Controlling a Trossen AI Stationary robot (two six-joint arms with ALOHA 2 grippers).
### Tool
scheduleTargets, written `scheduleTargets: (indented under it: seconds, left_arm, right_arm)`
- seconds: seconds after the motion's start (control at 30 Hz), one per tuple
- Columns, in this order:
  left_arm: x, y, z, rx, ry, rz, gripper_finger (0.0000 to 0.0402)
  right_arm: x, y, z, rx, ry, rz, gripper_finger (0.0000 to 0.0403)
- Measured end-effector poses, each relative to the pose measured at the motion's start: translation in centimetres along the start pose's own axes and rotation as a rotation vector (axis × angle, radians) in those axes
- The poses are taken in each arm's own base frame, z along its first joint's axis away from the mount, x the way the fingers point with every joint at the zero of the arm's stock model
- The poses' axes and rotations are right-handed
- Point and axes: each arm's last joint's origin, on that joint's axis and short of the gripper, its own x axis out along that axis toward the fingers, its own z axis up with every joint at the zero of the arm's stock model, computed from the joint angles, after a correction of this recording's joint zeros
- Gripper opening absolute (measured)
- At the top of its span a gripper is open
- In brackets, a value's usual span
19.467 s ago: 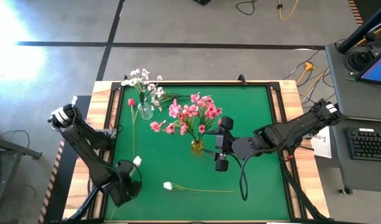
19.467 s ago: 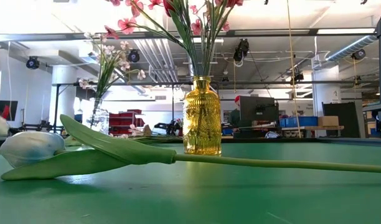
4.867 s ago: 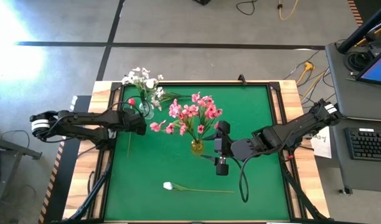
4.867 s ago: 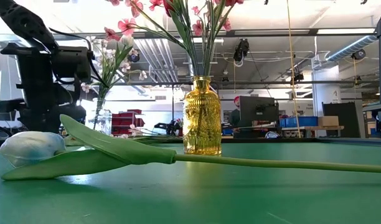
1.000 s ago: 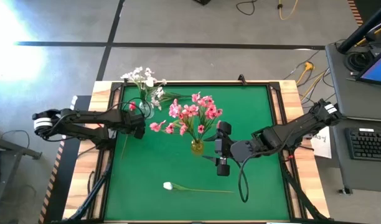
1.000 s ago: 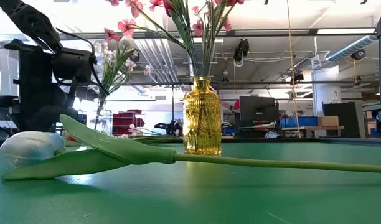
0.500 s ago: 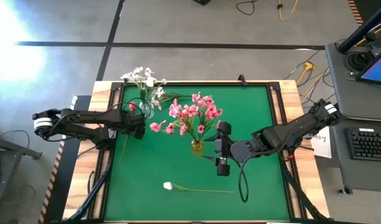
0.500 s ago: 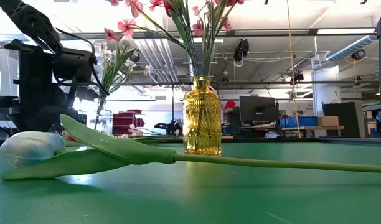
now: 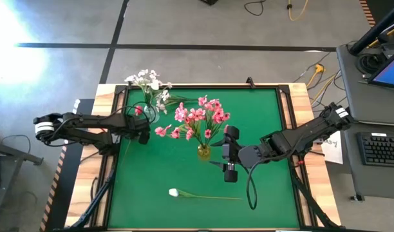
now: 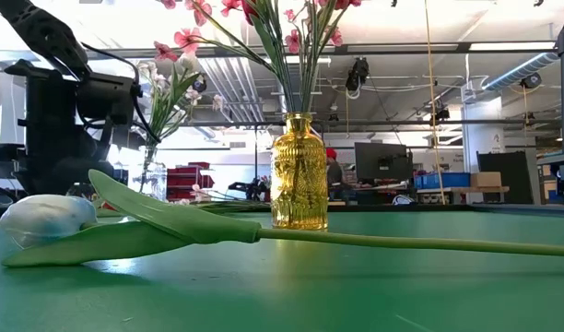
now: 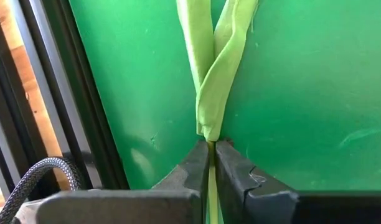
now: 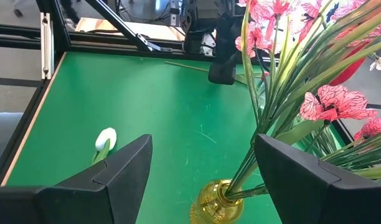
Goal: Sort flowers into vase by color
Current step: Put the red tulip into the yellow vase
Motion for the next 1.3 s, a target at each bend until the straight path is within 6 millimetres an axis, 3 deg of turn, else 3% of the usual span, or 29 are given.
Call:
scheduleTargets:
  seconds: [0.53,1.03,1.3]
  left_arm:
    - [-1.8,0.3,0.1,0.043,0.087,-0.004,0.0000]
    - [-3.4,0.0,0.2,0.167,0.138,-0.152,0.0000]
    - [-5.4,-0.5,0.5,0.364,0.187,-0.368,0.0000]
  right_arm:
    - [0.0,0.0,0.0,0.000,0.000,0.000,0.0276]
    - [0.0,0.0,0.0,0.000,0.000,-0.001,0.0276]
    - [0.0,0.0,0.0,0.000,0.000,-0.001,0.0276]
